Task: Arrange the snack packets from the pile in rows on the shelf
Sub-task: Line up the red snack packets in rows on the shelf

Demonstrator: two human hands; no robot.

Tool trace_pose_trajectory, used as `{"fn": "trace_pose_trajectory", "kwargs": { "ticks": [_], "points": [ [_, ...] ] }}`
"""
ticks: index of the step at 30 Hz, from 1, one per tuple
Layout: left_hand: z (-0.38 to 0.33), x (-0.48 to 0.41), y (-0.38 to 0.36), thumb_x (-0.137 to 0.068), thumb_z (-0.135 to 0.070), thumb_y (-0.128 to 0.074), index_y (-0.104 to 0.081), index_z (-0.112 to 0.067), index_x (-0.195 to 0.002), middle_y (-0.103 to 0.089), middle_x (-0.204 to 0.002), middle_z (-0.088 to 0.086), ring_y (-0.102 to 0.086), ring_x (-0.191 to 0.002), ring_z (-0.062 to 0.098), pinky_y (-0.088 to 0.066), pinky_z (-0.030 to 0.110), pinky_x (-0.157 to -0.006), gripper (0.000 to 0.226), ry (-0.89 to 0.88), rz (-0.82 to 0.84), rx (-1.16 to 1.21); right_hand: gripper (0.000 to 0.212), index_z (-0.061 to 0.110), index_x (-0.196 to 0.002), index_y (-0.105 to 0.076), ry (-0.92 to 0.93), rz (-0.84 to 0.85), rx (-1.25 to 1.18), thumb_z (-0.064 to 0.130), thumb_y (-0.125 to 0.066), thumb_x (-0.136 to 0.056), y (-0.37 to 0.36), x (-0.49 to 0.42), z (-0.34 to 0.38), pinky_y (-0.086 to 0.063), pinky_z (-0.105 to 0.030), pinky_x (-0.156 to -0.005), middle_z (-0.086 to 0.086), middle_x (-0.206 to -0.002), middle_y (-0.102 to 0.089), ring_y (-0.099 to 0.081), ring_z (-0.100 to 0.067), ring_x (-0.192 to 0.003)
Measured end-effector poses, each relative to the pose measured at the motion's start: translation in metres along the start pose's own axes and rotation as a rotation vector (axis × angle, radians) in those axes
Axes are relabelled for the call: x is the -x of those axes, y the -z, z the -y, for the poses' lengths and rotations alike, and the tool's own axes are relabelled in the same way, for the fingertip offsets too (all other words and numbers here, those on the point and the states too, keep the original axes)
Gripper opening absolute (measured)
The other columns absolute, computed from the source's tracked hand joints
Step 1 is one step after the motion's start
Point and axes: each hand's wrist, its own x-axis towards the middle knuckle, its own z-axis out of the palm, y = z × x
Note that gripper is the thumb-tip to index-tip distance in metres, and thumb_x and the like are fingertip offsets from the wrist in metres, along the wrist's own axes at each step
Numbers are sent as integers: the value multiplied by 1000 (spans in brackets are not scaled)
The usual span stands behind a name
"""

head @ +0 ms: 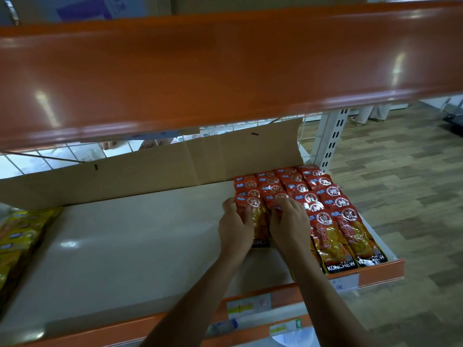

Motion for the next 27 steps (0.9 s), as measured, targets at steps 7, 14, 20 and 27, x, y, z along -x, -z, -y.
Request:
{"fn": "trace_pose_trajectory", "kwargs": {
  "ticks": [7,14,20,27],
  "points": [
    [5,2,-6,-94,-37,-56,-32,-24,-143,-54,-132,0,-56,-117,16,-50,30,-94,56,-96,8,-82,24,9,-114,-63,4,25,30,12,-54,-92,-3,1,-3,-38,-31,-95,-5,-115,-64,-53,-21,-110],
    [9,0,-10,-93,-54,-47,-34,-27,-139,-57,-128,-1,-61,-110,19,-48,30,-86,55,-140,21,-364,25,9,-114,-63,-1,30,30,14,-57,-91,-2,0,-2,-38,-30,-94,-5,-114,-64,-54,-21,-109],
    [10,0,-8,-93,-55,-46,-36,-28,-138,-54,-125,2,-60,-109,21,-43,28,-85,52,-164,34,-384,27,8,-116,-63,0,29,41,14,-58,-90,-2,2,-2,-37,-30,-95,-6,-117,-64,-53,-22,-112],
    [10,1,-6,-92,-56,-47,-36,-30,-138,-51,-125,3,-60,-107,23,-48,29,-84,54,-173,67,-396,27,9,-117,-63,-7,45,41,17,-58,-91,-1,2,-1,-38,-33,-99,-5,-119,-63,-52,-22,-114]
  ]
}}
